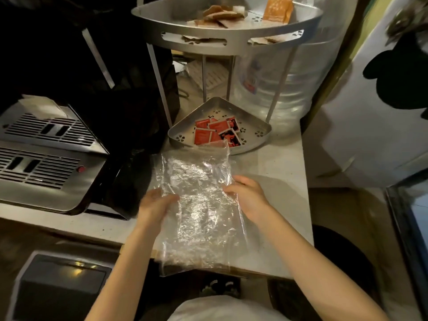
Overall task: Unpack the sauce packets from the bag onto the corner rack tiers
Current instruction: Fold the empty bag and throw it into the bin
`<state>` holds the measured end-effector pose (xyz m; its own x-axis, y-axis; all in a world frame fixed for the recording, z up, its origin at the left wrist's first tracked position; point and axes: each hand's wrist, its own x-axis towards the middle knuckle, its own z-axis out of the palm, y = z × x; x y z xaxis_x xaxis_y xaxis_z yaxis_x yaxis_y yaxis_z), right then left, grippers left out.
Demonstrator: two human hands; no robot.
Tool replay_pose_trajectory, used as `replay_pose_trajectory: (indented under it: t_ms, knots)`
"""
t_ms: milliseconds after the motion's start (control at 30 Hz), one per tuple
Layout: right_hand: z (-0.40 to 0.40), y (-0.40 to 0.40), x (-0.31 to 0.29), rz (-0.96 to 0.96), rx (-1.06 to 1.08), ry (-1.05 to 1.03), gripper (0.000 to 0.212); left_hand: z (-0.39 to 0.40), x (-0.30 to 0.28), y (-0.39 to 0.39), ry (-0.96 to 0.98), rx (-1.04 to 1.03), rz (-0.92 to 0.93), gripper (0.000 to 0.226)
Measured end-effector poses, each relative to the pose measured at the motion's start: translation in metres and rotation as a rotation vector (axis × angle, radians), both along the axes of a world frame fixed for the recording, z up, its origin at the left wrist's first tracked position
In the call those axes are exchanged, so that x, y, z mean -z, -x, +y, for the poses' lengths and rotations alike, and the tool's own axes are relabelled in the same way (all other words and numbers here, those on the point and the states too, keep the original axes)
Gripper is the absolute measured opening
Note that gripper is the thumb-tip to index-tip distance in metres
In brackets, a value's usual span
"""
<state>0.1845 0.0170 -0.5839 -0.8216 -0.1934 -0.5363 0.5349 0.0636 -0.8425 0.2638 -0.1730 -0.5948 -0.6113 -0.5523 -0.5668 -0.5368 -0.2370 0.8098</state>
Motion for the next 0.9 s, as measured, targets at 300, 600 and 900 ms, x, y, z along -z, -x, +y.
replay_pose_trajectory:
  t_ms: [300, 600, 900]
  knots:
    - [0.029, 0.019, -0.021, 0.109, 0.054, 0.175, 0.044, 0.003, -0.02, -0.003, -0.401, 0.279, 0.21, 0.054]
    - [0.045, 0.023, -0.026, 0.154, -0.081, -0.009, 0.067, 0.014, -0.037, 0.007, -0.27, 0.199, 0.288, 0.06]
    - [0.058, 0.014, -0.038, 0.205, -0.074, 0.12, 0.029, 0.011, -0.046, 0.002, -0.261, 0.11, 0.474, 0.061]
